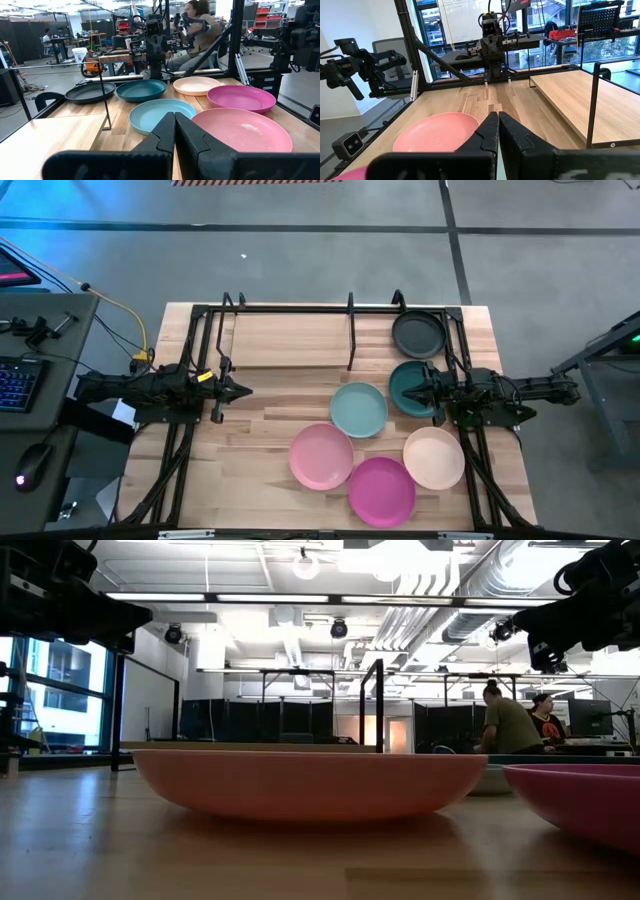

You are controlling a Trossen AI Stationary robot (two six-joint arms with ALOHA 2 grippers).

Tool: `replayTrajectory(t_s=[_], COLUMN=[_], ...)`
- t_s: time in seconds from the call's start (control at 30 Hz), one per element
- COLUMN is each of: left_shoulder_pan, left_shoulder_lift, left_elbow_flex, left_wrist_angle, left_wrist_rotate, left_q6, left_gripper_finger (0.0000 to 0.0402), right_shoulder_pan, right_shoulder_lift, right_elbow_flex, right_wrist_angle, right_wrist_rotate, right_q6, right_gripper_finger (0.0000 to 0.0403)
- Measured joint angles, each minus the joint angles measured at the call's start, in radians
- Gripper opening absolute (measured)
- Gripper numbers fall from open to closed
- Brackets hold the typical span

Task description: Place and stack plates onto a shelf

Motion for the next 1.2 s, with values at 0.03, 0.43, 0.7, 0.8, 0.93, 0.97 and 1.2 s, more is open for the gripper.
replayTrajectory(t_s=[0.03, 0.43, 0.7, 0.8, 0.93, 0.97, 1.2], left_shoulder_pan=[0.0, 0.0, 0.0, 0.0, 0.0, 0.0, 0.0], left_shoulder_lift=[0.0, 0.0, 0.0, 0.0, 0.0, 0.0, 0.0], left_elbow_flex=[0.0, 0.0, 0.0, 0.0, 0.0, 0.0, 0.0], left_wrist_angle=[0.0, 0.0, 0.0, 0.0, 0.0, 0.0, 0.0], left_wrist_rotate=[0.0, 0.0, 0.0, 0.0, 0.0, 0.0, 0.0], left_q6=[0.0, 0.0, 0.0, 0.0, 0.0, 0.0, 0.0], left_gripper_finger=[0.0001, 0.0001, 0.0001, 0.0001, 0.0001, 0.0001, 0.0001], right_shoulder_pan=[0.0, 0.0, 0.0, 0.0, 0.0, 0.0, 0.0], right_shoulder_lift=[0.0, 0.0, 0.0, -0.001, -0.001, 0.007, 0.314], right_elbow_flex=[0.0, 0.0, 0.0, -0.001, 0.004, 0.016, 0.267], right_wrist_angle=[0.0, 0.001, 0.45, 0.687, 0.809, 0.76, 0.312], right_wrist_rotate=[0.0, 0.001, 0.12, 0.224, 0.447, 0.496, 0.438], right_q6=[0.0, -0.014, 0.086, 0.191, 0.388, 0.437, 0.785], right_gripper_finger=[0.0, 0.0, 0.0, 0.0, 0.0, 0.0, 0.0])
